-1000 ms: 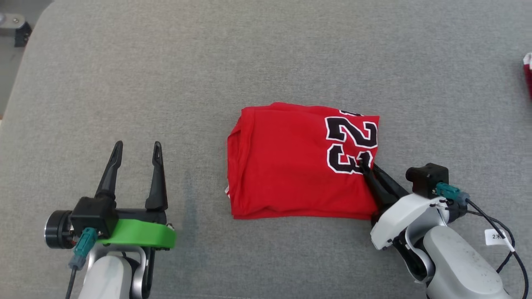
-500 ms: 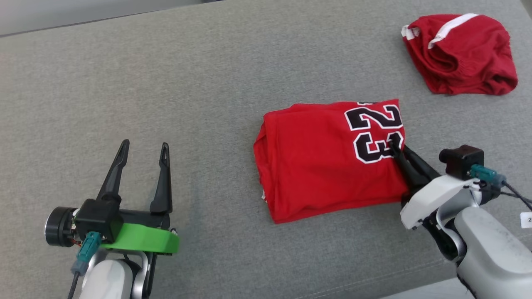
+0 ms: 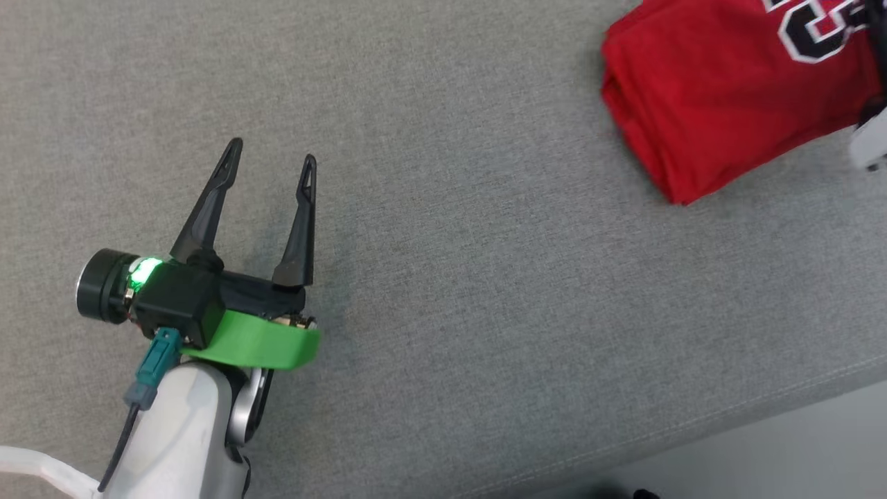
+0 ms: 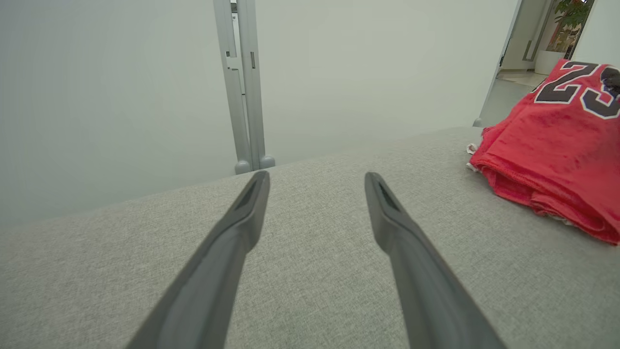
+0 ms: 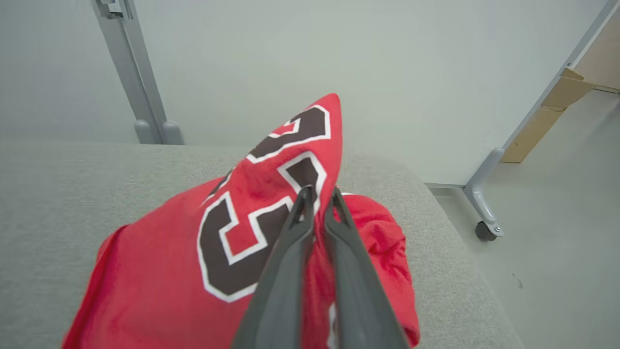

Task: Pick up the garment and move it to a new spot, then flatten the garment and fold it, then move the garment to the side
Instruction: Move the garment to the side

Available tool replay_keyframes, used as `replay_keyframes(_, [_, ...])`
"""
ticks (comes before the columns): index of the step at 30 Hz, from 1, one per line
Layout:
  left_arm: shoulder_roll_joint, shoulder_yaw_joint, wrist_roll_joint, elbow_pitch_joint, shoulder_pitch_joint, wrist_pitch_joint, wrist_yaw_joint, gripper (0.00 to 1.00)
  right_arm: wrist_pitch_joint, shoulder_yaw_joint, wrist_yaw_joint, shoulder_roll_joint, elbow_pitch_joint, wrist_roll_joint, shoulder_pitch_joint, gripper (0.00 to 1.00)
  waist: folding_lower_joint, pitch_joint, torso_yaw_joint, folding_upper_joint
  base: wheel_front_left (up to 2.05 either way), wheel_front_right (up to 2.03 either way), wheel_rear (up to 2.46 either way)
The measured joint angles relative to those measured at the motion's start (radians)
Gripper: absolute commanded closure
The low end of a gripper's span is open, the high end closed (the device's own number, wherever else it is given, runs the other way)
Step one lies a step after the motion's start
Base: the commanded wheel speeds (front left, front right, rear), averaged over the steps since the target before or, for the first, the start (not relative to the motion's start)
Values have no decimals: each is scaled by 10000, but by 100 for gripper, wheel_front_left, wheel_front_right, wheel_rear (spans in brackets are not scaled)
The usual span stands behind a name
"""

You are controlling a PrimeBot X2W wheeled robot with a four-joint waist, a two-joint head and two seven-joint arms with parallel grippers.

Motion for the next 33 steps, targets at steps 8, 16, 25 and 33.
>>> replay_keyframes(8, [182, -165, 153, -318, -520, 27, -109, 0, -84, -1348, 2, -654, 1758, 88, -916, 100, 0, 1332, 331, 0, 0, 0, 0])
replay_keyframes(16, [232, -270, 171, -403, -612, -61, -100, 0, -803, -2615, 0, -290, 3544, -453, -1214, 0, 0, 1951, 649, 0, 0, 0, 0])
replay_keyframes(25, [265, -161, -42, 81, -35, -215, 52, 0, -1089, -4886, 0, 1120, 1967, -1551, 518, 0, 0, 1119, 723, 0, 0, 0, 0])
replay_keyframes(33, [224, -48, -351, 533, 811, -236, 268, 0, -1089, -5856, 0, 3442, -1513, -2742, 3765, 0, 0, -232, 566, 0, 0, 0, 0])
